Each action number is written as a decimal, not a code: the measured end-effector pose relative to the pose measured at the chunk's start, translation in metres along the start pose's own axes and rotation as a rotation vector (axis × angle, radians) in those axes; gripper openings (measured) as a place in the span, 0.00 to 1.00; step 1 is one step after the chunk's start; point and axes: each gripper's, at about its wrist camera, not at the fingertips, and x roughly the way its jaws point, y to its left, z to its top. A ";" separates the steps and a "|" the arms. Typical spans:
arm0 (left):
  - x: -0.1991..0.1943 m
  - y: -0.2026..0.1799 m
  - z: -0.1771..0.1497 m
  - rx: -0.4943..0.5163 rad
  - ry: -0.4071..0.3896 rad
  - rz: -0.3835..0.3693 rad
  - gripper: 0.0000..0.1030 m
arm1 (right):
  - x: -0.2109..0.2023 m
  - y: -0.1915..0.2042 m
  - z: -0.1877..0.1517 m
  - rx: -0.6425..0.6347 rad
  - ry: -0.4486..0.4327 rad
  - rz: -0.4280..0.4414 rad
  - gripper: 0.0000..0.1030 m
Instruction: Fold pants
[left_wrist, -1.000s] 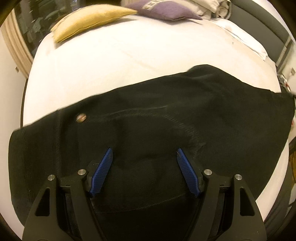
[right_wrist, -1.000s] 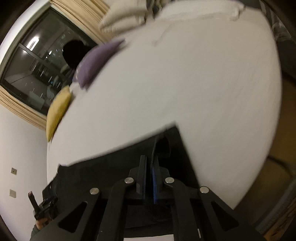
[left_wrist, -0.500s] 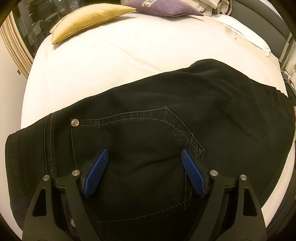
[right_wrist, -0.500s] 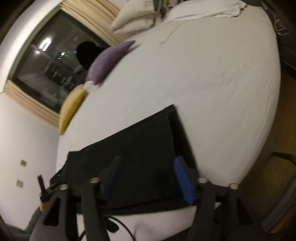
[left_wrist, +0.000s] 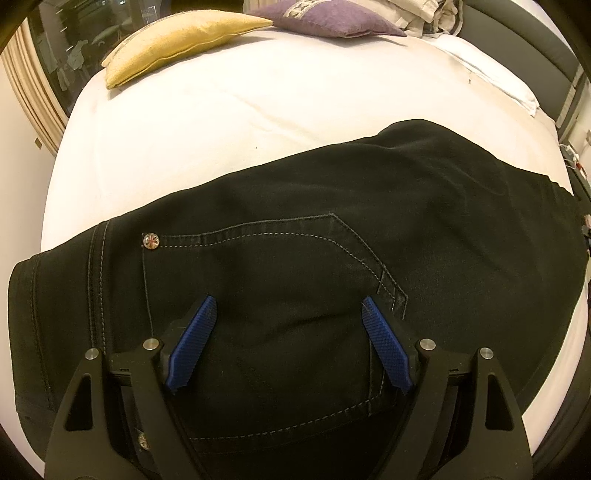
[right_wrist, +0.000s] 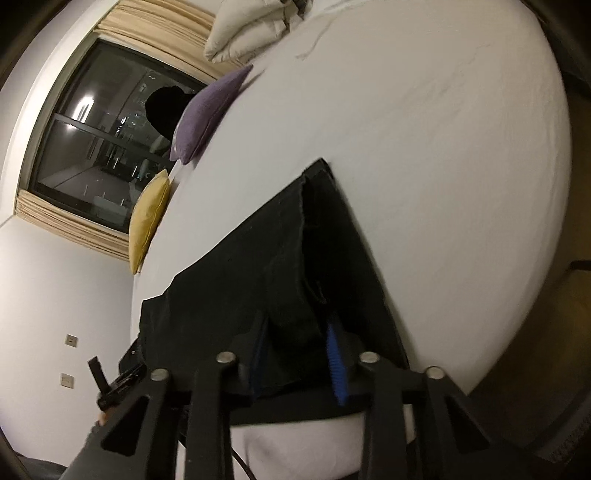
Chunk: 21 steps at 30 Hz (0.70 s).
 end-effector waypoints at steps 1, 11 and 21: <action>0.000 0.000 0.000 0.000 -0.001 -0.001 0.79 | 0.001 0.003 0.001 -0.012 -0.002 -0.019 0.19; -0.003 -0.006 0.003 0.003 0.017 0.022 0.79 | -0.038 0.061 0.001 -0.171 -0.090 -0.206 0.07; 0.004 -0.017 0.001 0.050 -0.003 0.018 0.86 | 0.003 0.008 -0.007 -0.094 0.051 -0.297 0.08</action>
